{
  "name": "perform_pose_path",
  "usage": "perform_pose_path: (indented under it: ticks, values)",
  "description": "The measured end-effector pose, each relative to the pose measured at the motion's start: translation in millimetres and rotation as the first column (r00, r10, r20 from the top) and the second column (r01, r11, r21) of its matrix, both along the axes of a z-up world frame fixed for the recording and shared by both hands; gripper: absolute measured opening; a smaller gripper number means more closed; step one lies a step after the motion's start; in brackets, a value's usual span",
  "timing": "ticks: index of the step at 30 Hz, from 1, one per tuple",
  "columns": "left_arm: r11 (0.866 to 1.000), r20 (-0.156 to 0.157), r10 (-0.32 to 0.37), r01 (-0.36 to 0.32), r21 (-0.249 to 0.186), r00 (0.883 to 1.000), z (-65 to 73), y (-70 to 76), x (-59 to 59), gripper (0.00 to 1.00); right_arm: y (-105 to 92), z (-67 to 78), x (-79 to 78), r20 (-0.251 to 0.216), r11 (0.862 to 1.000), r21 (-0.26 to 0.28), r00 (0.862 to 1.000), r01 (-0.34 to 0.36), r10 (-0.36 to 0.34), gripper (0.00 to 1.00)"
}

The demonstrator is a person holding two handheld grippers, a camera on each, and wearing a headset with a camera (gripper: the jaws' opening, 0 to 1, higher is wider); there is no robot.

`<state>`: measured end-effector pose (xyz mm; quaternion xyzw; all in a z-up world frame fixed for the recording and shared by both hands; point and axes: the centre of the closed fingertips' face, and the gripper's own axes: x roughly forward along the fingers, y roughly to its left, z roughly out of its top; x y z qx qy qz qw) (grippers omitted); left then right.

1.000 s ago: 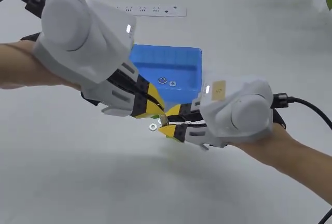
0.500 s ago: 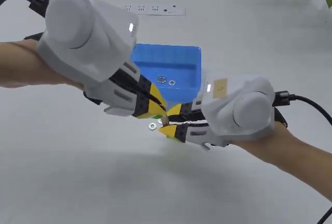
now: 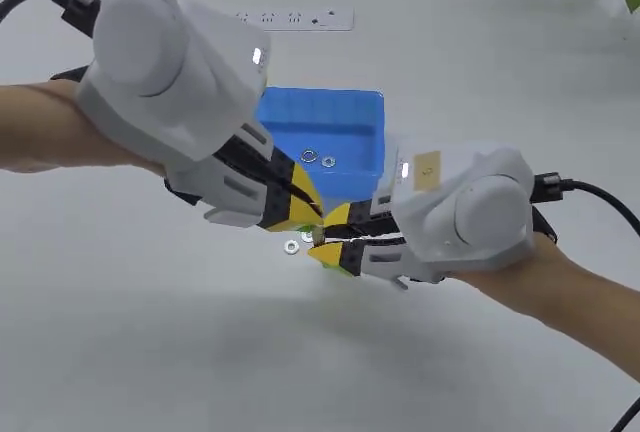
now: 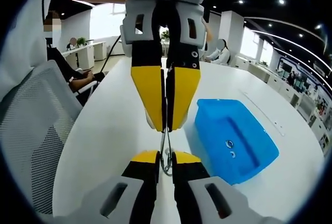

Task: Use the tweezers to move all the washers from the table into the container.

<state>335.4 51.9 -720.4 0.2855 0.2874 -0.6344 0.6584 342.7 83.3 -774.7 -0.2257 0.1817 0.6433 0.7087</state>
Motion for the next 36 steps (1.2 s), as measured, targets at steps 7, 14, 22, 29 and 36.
perform_pose_path:
  ticks: [7,14,22,29,36]
  values:
    - [1.0,-0.003,-0.006,0.006,0.01,1.0,0.0,1.9,-3.3,0.06,0.5,0.4,-1.8,-0.004,1.0,-0.006,1.0,0.013,-0.013,0.09]
    - [1.0,0.006,-0.006,0.006,0.008,1.0,11.9,7.6,-6.1,0.06,5.2,12.0,-4.9,0.01,1.0,-0.001,1.0,0.006,-0.006,0.1]
    - [1.0,0.053,-0.014,0.013,0.006,0.999,39.6,13.3,-4.0,0.06,11.8,39.8,0.1,0.061,1.0,0.016,0.998,0.002,-0.003,0.1]
    - [0.999,0.113,-0.039,0.038,0.013,0.993,64.7,13.9,3.0,0.06,14.5,65.6,11.0,0.122,1.0,0.023,0.993,-0.003,0.0,0.1]
    - [0.998,0.164,-0.06,0.058,0.022,0.985,83.9,14.3,15.0,0.06,15.6,86.0,26.2,0.175,1.0,0.031,0.984,0.005,-0.011,0.1]
